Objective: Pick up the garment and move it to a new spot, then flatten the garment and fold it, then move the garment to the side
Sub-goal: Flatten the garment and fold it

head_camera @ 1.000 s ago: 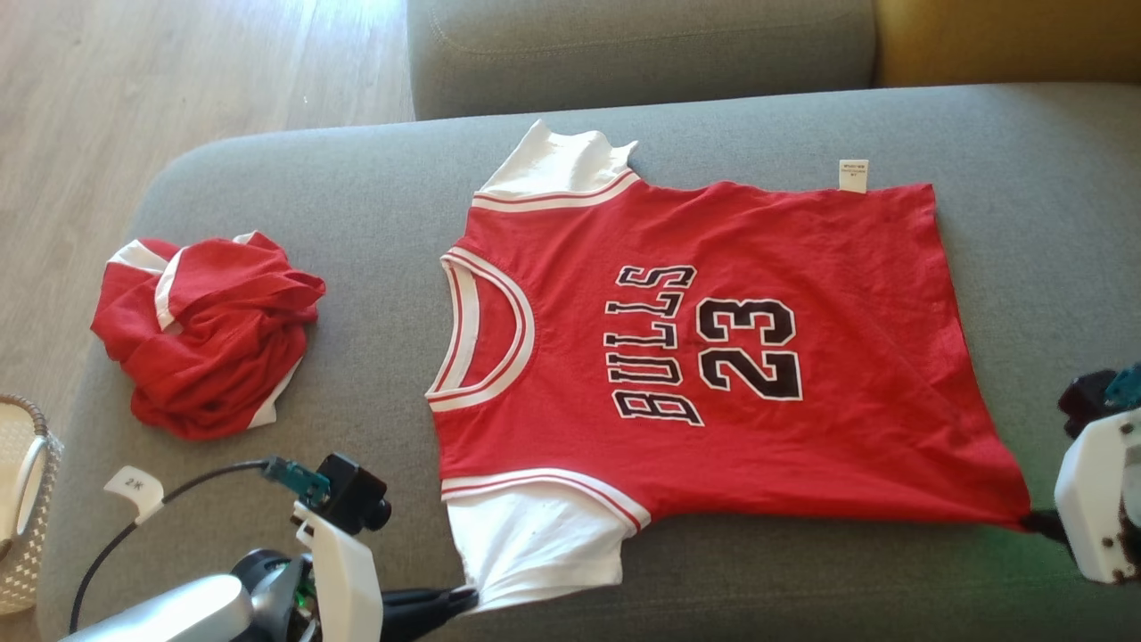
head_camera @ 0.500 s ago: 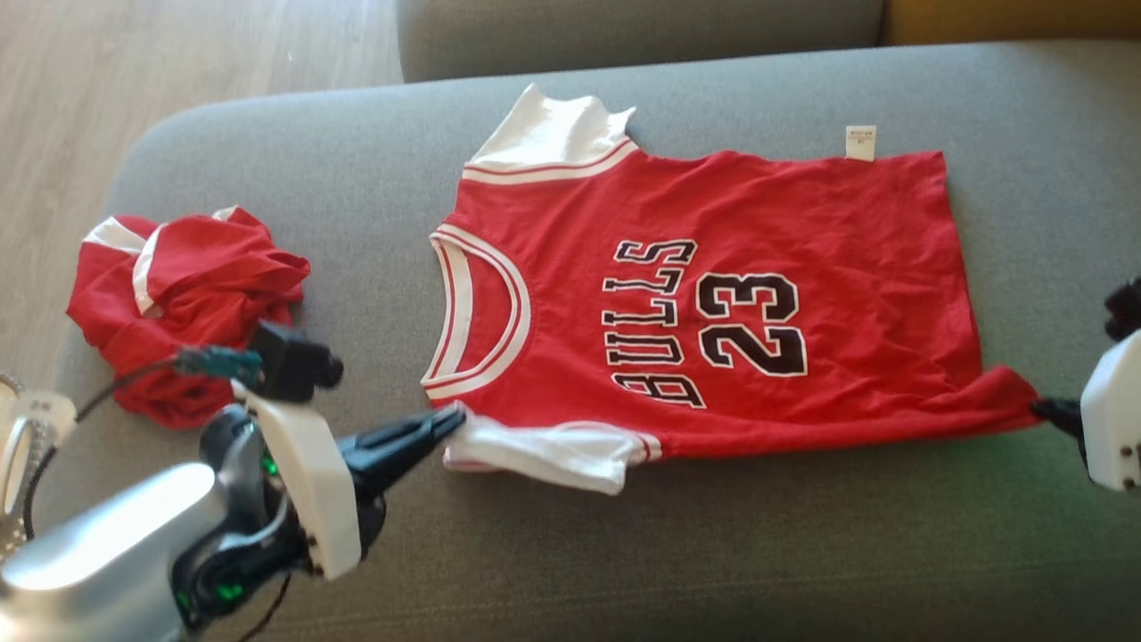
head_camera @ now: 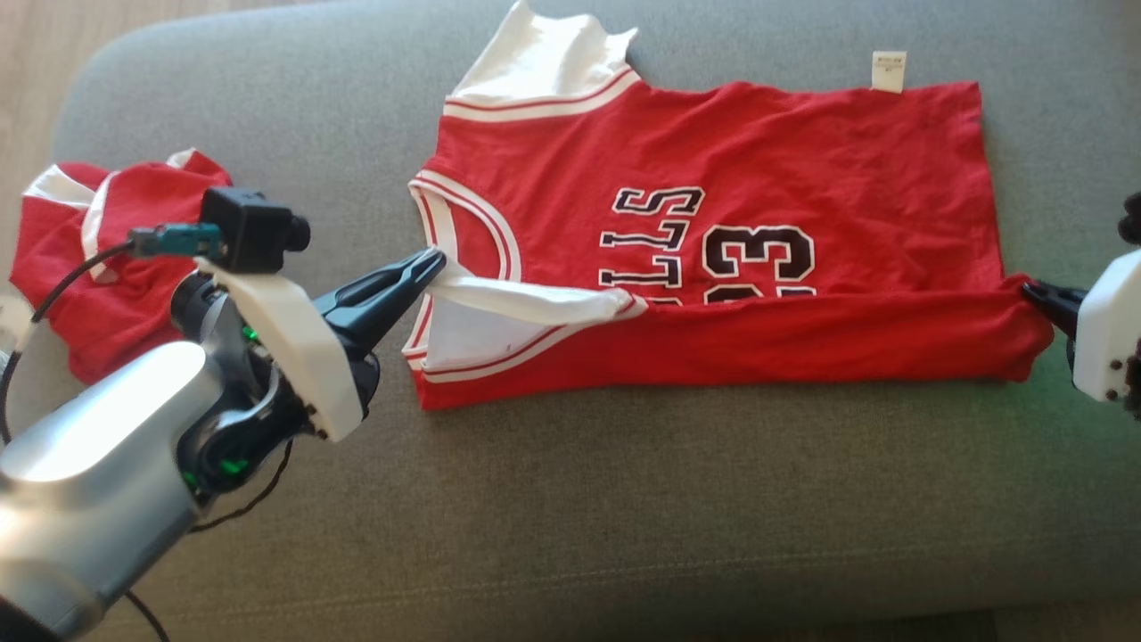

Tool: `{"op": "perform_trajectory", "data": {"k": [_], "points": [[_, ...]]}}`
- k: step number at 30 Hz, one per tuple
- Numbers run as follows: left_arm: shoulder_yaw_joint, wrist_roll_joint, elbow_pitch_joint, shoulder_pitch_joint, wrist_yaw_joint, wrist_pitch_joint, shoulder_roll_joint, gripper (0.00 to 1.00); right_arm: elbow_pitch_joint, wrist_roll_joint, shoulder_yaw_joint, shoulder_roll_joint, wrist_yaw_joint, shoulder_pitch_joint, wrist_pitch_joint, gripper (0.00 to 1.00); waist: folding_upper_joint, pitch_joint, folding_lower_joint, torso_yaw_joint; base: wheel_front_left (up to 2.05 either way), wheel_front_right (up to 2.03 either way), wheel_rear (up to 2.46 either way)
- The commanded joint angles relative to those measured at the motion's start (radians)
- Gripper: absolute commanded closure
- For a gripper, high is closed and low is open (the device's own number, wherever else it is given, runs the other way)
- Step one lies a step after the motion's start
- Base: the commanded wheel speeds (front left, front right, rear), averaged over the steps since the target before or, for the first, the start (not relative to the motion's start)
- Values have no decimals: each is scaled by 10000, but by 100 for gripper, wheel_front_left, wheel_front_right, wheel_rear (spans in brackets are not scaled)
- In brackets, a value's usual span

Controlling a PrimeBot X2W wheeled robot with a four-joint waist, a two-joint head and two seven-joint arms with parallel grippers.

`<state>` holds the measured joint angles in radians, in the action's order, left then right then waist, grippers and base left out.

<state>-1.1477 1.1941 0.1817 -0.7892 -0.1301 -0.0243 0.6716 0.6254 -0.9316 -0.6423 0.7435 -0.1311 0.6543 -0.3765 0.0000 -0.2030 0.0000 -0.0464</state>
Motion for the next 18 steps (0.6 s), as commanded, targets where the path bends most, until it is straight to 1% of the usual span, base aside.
{"op": "perform_trajectory", "data": {"k": [1, 7, 15, 18], "points": [[520, -121, 122, -620, 31, -102, 122, 100, -51, 83, 110, 117, 4, 204, 208, 100, 0, -279, 0, 60, 0, 0, 0], [410, -324, 821, -964, 22, -82, -262, 100, 159, 190, 8, -118, 4, 484, 470, 100, 0, -592, 0, 142, 0, 0, 0], [458, -509, 2083, -1363, 256, -215, -824, 100, 371, 154, -184, -250, 4, 759, 1052, 100, 0, -841, 0, 194, 0, 0, 0], [504, -551, 2418, -1511, 272, -340, -1045, 100, 402, 69, -272, -241, 4, 833, 1213, 100, 0, -895, 0, 189, 0, 0, 0]]}}
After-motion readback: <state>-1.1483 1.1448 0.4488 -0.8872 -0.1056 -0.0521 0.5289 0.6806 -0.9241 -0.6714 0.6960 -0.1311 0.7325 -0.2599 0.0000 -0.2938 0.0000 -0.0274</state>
